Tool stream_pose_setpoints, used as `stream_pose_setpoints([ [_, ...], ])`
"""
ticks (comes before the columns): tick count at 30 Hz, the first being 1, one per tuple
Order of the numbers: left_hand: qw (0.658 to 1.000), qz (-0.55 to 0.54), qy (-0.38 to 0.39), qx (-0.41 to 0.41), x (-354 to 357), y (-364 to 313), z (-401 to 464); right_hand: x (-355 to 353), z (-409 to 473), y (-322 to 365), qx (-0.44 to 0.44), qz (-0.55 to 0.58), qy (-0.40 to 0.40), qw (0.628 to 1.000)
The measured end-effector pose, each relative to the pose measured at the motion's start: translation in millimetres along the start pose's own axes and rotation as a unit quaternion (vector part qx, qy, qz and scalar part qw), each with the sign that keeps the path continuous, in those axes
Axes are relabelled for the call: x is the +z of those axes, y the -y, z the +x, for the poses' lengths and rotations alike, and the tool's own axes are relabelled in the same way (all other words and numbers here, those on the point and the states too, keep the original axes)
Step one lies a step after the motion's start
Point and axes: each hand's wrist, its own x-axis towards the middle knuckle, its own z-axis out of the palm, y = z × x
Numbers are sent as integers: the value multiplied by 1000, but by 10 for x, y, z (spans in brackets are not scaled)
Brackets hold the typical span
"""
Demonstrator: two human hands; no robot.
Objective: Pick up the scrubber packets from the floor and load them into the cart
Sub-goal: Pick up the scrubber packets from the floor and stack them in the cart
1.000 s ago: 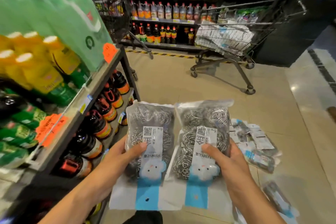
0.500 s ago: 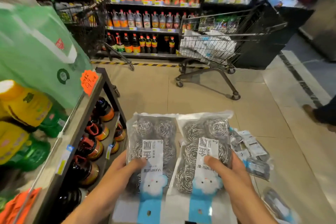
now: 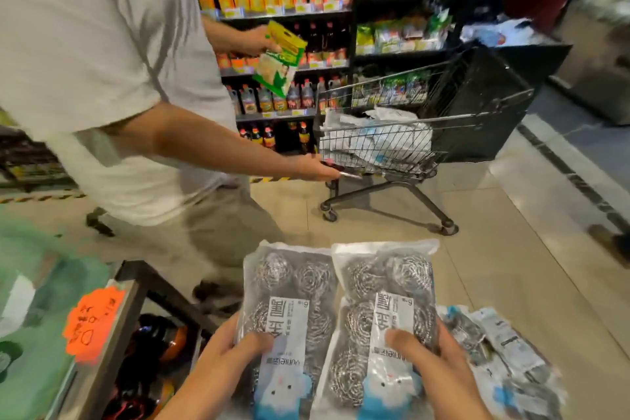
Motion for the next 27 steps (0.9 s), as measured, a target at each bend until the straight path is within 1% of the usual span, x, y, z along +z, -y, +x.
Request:
stream_pose_setpoints([
  [4, 999, -46, 4, -10, 53, -256, 359, 93, 260, 296, -8, 24, -6, 1000],
  [5, 998, -57, 16, -15, 58, -300, 418, 137, 290, 334, -5, 28, -7, 1000],
  [9, 991, -115, 37, -64, -57, -453, 642, 357, 434, 380, 17, 61, -24, 998],
  [11, 987, -123, 51, -91, -156, -512, 794, 471, 526, 366, 33, 66, -30, 997],
  [13, 985, -119, 57, -108, -243, -585, 972, 619, 616, 424, 14, 48, -53, 997],
  [15, 989, -100, 69, -83, -301, -698, 1152, 738, 766, 466, 17, 45, -43, 998],
  [17, 989, -94, 81, -80, -345, -809, 1315, 877, 886, 534, 19, 46, -67, 996],
  [19, 986, -115, 92, -78, -403, -918, 1531, 1004, 1023, 601, 28, 80, -93, 992],
  [22, 990, -79, 109, -36, -450, -1073, 1865, 1160, 1206, 720, 25, 93, -121, 988],
  [24, 989, -82, 120, -26, -422, -1186, 2073, 1234, 1317, 840, 20, 95, -140, 985],
  [27, 986, -60, 153, -11, -377, -1306, 2422, 1281, 1468, 958, 13, 120, -135, 983],
])
